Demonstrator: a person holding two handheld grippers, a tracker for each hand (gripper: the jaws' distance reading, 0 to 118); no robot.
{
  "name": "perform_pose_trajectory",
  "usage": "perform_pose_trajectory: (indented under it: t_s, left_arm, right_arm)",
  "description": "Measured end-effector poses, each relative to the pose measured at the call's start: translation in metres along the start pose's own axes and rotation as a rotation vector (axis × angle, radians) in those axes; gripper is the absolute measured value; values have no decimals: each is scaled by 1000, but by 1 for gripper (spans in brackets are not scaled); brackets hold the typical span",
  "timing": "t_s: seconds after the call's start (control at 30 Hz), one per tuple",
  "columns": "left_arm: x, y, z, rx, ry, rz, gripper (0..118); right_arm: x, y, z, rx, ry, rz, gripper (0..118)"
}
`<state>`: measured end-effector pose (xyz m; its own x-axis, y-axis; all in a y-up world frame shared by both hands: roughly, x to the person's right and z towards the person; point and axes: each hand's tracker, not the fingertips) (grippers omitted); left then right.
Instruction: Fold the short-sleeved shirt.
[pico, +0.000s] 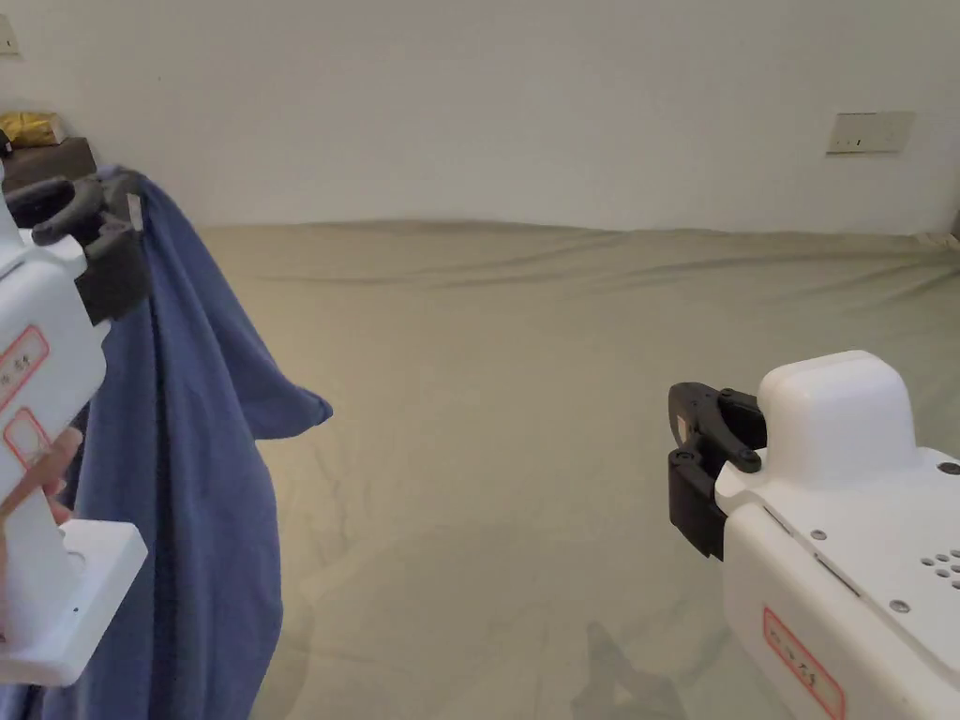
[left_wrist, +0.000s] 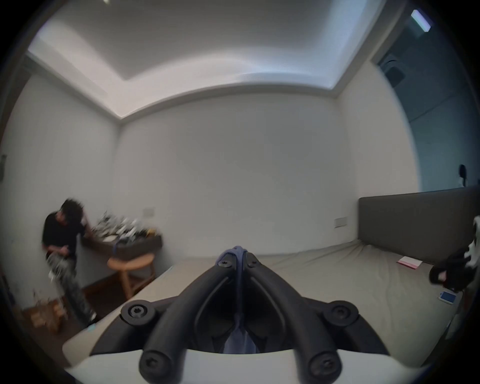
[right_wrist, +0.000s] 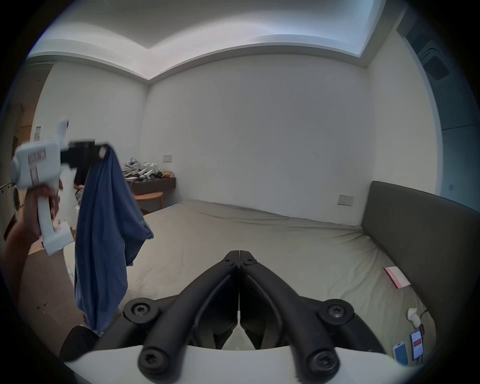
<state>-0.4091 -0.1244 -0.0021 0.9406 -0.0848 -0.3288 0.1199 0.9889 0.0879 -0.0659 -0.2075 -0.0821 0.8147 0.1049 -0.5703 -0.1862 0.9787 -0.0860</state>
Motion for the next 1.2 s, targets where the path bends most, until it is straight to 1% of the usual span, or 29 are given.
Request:
perform_pose_trajectory:
  t_s: [0.1, 0.2, 0.27, 0.37, 0.43, 0.5, 0.57, 0.63, 0.77, 0.8, 0.83, 0.87, 0.9, 0.93, 0.97, 1.0, 1.1, 1.2]
  left_arm:
    - [44, 34, -26, 33, -100, -49, 0]
    - [92, 49, -56, 47, -206, -85, 0]
    - [130, 43, -81, 26, -267, -117, 0]
    - [187, 17, -120, -57, -367, -178, 0]
    - [227, -22, -155, -143, -434, -229, 0]
    - [264, -68, -184, -244, -465, -232, 0]
    - [297, -124, -206, -398, -507, -208, 0]
    - [327, -181, -217, -521, -535, -237, 0]
    - [365, -276, -215, -693, -553, -353, 0]
    - [368, -295, -209, -725, -559, -364, 4]
    - [369, -310, -205, -765, -563, -368, 11]
    - [370, -323, -202, -801, -562, -371, 31]
    - [367, -332, -199, -826, -551, -368, 70]
    - [360, -336, -191, -847, -547, -367, 94]
    - [353, -338, -188, -835, -535, -357, 110]
    - [344, -336, -185, -825, -520, -334, 116]
    - [308, -310, -175, -776, -439, -206, 116]
    - [266, -264, -157, -687, -398, -64, 116]
  right_arm:
    - [24, -4, 14, 15, -80, 2, 1]
    - [51, -9, 28, 12, -145, -14, 1]
    - [70, -14, 37, 4, -208, -25, 1]
    - [94, -23, 46, -11, -262, -32, 1]
    - [110, -32, 51, -28, -287, -38, 1]
    - [123, -44, 54, -57, -326, -43, 1]
    - [137, -58, 54, -94, -348, -45, 1]
    - [151, -72, 52, -138, -374, -50, 1]
    - [172, -97, 43, -202, -403, -66, 1]
    - [175, -102, 41, -214, -410, -65, 1]
    - [178, -105, 37, -226, -412, -65, 1]
    - [181, -108, 35, -233, -412, -67, 1]
    - [182, -110, 32, -239, -411, -71, 1]
    - [182, -111, 30, -243, -410, -75, 1]
    - [182, -111, 29, -245, -407, -77, 1]
    - [181, -112, 27, -247, -403, -78, 1]
    - [174, -107, 22, -245, -385, -61, 1]
    - [164, -96, 21, -222, -362, -48, 1]
